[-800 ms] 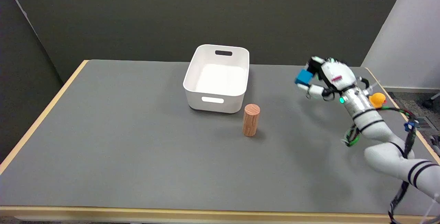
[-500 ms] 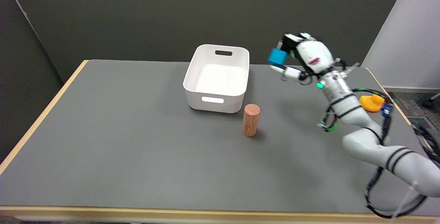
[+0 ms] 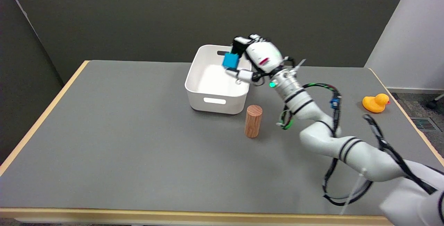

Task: Place the cube in the box.

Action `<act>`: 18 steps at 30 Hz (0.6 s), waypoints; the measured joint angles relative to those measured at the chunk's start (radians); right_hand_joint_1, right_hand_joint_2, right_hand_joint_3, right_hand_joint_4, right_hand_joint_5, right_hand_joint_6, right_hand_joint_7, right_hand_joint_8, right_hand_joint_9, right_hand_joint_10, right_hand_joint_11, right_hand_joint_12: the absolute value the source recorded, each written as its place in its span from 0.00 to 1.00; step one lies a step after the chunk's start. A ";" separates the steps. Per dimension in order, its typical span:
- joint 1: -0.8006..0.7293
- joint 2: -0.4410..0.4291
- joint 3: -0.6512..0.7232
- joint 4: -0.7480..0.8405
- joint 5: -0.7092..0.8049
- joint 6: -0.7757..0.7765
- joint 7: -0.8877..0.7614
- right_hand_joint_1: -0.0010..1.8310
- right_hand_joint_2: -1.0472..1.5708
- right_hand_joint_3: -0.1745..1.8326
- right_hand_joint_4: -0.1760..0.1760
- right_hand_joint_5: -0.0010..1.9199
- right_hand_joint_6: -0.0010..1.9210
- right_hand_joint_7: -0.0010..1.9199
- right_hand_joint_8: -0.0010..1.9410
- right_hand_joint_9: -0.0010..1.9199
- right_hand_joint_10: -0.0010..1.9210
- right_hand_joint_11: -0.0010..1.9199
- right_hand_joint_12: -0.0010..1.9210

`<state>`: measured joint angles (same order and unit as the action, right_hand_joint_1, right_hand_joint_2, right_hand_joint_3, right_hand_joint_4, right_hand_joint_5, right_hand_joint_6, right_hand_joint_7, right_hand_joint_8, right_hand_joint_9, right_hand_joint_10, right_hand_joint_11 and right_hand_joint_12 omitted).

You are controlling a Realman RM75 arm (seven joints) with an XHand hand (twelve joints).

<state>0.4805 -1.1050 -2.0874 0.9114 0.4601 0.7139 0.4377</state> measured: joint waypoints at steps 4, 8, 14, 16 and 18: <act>0.048 -0.059 -0.034 -0.071 -0.015 -0.050 0.008 0.62 0.85 0.27 0.00 0.29 0.85 0.31 0.89 0.32 1.00 0.07 1.00; 0.086 -0.107 -0.058 -0.136 -0.016 -0.116 0.014 0.51 0.79 0.33 0.21 0.22 0.61 0.27 0.63 0.26 0.81 0.02 0.85; 0.118 -0.153 -0.075 -0.201 0.045 -0.189 0.018 0.29 0.64 0.48 0.64 0.01 0.13 0.00 0.00 0.00 0.00 0.00 0.30; 0.121 -0.161 -0.077 -0.209 0.078 -0.207 0.015 0.28 0.62 0.52 0.65 0.02 0.10 0.00 0.00 0.00 0.00 0.00 0.27; 0.123 -0.164 -0.077 -0.210 0.108 -0.223 0.009 0.28 0.62 0.52 0.65 0.02 0.09 0.00 0.00 0.00 0.00 0.00 0.25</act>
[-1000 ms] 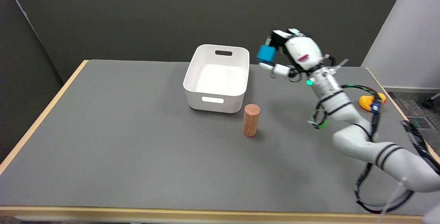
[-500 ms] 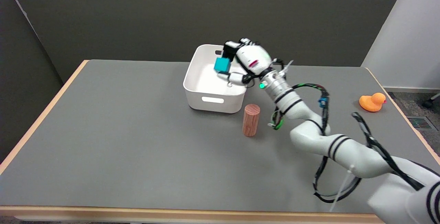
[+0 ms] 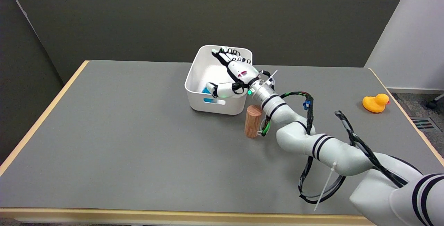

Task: Place the cube in the box.

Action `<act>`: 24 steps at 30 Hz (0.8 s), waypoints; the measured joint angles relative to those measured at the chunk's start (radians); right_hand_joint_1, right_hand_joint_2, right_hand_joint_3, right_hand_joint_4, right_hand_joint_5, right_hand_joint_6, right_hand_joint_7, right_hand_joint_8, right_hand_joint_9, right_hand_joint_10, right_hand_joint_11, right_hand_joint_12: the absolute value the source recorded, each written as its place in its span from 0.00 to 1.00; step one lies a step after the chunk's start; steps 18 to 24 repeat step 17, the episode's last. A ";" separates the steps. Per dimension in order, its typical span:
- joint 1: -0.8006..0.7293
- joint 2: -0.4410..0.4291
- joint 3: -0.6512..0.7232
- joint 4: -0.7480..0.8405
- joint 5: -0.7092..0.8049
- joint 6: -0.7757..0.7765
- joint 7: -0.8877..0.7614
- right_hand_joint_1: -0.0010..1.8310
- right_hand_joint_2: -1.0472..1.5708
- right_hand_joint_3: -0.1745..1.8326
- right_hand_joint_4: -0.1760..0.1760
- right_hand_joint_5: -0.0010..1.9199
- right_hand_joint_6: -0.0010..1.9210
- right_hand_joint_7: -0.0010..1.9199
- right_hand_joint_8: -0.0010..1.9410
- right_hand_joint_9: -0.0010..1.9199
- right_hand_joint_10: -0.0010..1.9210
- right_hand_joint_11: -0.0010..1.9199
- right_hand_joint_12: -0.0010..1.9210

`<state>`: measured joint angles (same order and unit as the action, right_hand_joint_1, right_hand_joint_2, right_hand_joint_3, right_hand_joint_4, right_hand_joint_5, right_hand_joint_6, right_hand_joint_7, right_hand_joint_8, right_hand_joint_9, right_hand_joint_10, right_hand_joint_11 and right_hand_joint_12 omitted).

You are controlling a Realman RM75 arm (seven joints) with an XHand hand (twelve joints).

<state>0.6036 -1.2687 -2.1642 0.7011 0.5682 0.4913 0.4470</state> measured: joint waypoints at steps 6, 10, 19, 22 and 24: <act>-0.009 0.007 0.017 0.044 0.072 -0.034 -0.030 0.27 0.64 0.46 0.65 0.02 0.14 0.00 0.00 0.00 0.00 0.00 0.17; -0.034 0.023 0.043 0.111 0.102 -0.037 -0.064 0.24 0.64 0.50 0.65 0.04 0.16 0.00 0.00 0.00 0.02 0.00 0.23; -0.132 0.080 0.135 0.322 0.144 0.018 -0.143 0.24 0.65 0.48 0.60 0.07 0.17 0.00 0.11 0.00 0.16 0.00 0.32; -0.132 0.080 0.135 0.322 0.144 0.018 -0.143 0.24 0.65 0.48 0.60 0.07 0.17 0.00 0.11 0.00 0.16 0.00 0.32; -0.132 0.080 0.135 0.322 0.144 0.018 -0.143 0.24 0.65 0.48 0.60 0.07 0.17 0.00 0.11 0.00 0.16 0.00 0.32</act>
